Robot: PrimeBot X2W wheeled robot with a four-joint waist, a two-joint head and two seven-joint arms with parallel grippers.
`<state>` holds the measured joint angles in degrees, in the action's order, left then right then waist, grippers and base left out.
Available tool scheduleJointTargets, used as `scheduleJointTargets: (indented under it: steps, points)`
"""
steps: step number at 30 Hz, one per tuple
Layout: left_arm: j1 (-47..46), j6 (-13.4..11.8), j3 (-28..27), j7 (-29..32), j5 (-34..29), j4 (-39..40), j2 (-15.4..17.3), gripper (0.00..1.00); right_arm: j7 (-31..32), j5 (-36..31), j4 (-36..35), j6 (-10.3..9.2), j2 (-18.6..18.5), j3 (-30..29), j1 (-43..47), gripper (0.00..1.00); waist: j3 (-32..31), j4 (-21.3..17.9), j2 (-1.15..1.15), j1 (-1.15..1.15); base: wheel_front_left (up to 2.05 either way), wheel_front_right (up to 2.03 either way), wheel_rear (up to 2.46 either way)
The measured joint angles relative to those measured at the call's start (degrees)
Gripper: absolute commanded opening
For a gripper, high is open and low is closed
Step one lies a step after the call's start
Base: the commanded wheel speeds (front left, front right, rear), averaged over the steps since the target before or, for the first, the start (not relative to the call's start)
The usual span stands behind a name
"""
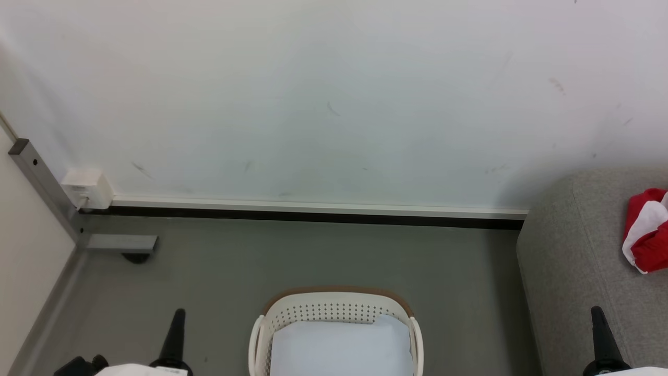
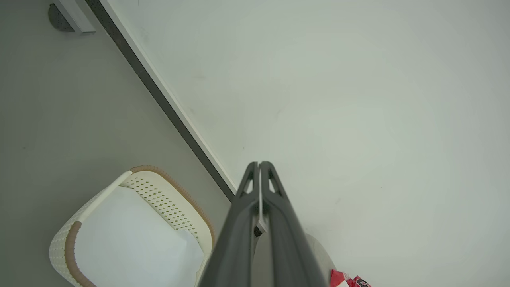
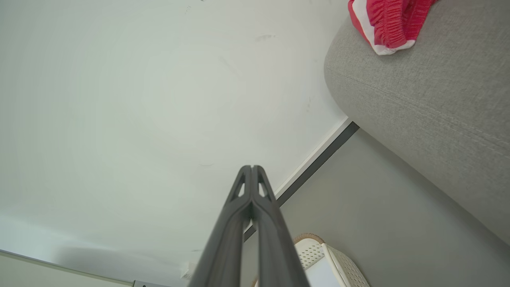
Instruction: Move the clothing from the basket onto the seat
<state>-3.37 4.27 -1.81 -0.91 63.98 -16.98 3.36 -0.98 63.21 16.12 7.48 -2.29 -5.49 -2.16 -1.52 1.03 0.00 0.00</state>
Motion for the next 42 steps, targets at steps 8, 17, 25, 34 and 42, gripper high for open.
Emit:
scheduleJointTargets:
  steps: [8, 17, 25, 34, 42]
  points:
    - [-0.41, 0.75, -1.0, 1.45, 5.75, 0.57, -0.12, 0.0, 1.54, 5.66, -0.42, 0.0, -0.05, -0.19, -0.75, 0.0, 0.28, -0.17, 0.0, 0.0, 0.0, 0.0, 0.0]
    - [-0.9, 1.25, -1.72, 2.86, 10.06, 1.02, -0.22, 0.0, 2.8, 10.5, -0.73, 0.0, -0.11, -0.34, -1.29, 0.0, 0.53, -0.32, 0.0, 0.0, 0.0, 0.0, 0.0]
    - [-1.33, 1.6, -2.38, 3.87, 13.99, 1.41, -0.29, 0.0, 3.94, 14.55, -1.04, 0.0, -0.15, -0.48, -1.91, 0.0, 0.75, -0.46, 0.0, 0.0, 0.0, 0.0, 0.0]
    - [-1.64, 2.01, -3.09, 4.82, 18.19, 1.82, -0.37, 0.0, 5.0, 18.74, -1.27, 0.0, -0.21, -0.6, -2.41, 0.0, 1.0, -0.61, 0.0, 0.0, 0.0, 0.0, 0.0]
    - [-2.02, 2.35, -3.59, 5.84, 21.42, 2.21, -0.45, 0.0, 5.73, 22.21, -1.48, 0.0, -0.25, -0.7, -2.8, 0.0, 1.22, -0.75, 0.0, 0.0, 0.0, 0.0, 0.0]
